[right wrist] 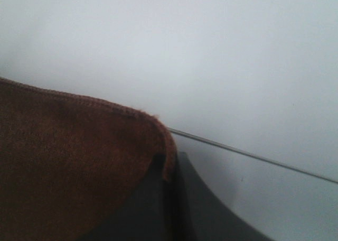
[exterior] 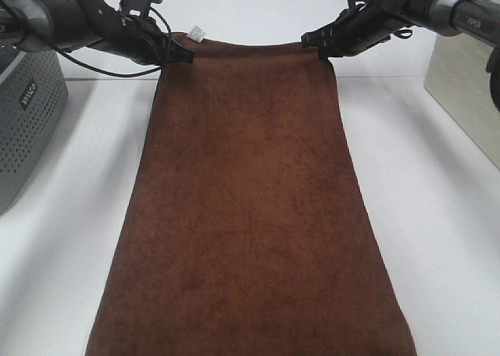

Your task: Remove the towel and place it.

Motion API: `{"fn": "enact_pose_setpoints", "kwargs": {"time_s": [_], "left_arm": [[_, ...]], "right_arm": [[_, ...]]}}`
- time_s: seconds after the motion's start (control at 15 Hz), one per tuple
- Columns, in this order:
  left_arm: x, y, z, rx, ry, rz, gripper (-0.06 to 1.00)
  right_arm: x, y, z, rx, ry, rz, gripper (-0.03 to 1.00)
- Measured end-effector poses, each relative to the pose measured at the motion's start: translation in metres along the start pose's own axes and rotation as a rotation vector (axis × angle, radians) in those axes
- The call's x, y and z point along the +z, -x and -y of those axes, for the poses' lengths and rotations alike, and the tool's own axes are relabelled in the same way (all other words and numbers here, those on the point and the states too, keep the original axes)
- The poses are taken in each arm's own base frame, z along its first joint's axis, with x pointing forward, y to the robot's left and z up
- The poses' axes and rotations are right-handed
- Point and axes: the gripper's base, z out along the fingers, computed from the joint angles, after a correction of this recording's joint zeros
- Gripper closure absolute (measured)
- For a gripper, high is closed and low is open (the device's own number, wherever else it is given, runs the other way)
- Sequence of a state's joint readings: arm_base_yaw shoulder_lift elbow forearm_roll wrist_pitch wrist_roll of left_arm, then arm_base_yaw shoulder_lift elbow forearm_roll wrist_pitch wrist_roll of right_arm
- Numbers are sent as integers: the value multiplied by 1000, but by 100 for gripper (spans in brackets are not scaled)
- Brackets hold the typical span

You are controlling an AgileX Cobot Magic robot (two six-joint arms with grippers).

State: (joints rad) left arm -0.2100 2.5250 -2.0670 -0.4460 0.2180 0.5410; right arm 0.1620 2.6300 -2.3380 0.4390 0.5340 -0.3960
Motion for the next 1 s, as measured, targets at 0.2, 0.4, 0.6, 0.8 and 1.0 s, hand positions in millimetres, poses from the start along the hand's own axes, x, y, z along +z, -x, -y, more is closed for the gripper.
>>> {"fn": "enact_pose_setpoints", "kwargs": {"time_s": [0.2, 0.4, 0.6, 0.8, 1.0], "left_arm": [[0, 2, -1, 1, 15, 26, 94], [5, -4, -1, 4, 17, 16, 94], [17, -24, -1, 0, 20, -14, 94], [26, -34, -3, -1, 46, 5, 94], [32, -41, -5, -1, 71, 28, 94]], "right_arm": [[0, 2, 0, -3, 1, 22, 96], [1, 3, 1, -21, -7, 42, 96], [15, -10, 5, -18, -14, 26, 96], [29, -22, 9, -10, -25, 17, 96], [34, -26, 11, -4, -31, 27, 96]]}}
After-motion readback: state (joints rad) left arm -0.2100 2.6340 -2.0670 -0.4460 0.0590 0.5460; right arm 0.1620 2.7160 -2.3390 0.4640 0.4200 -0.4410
